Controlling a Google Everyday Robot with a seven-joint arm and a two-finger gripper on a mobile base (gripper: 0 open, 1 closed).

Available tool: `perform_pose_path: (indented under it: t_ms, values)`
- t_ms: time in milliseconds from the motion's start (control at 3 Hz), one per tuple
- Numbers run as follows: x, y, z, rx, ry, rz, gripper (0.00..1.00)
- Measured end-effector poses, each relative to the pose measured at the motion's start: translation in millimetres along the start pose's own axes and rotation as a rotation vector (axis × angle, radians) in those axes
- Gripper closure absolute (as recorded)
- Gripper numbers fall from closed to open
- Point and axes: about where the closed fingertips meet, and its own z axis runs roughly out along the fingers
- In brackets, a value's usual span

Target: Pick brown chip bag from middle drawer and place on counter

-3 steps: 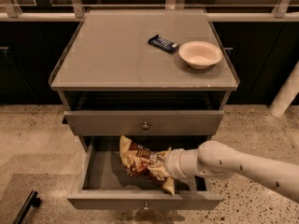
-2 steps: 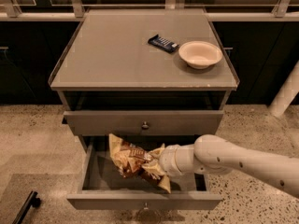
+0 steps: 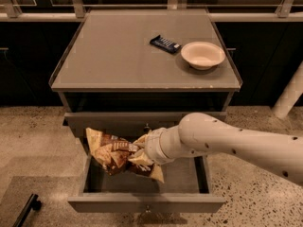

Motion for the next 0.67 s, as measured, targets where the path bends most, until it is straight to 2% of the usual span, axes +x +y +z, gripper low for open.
perform_pose_path:
  t_ms: [333,667]
  values:
    - [-0.1,0.0,0.0,0.0,0.0,0.0,1.0]
    - [-29.8,-2.3,-14.6,0.009,0.009,-0.077,1.0]
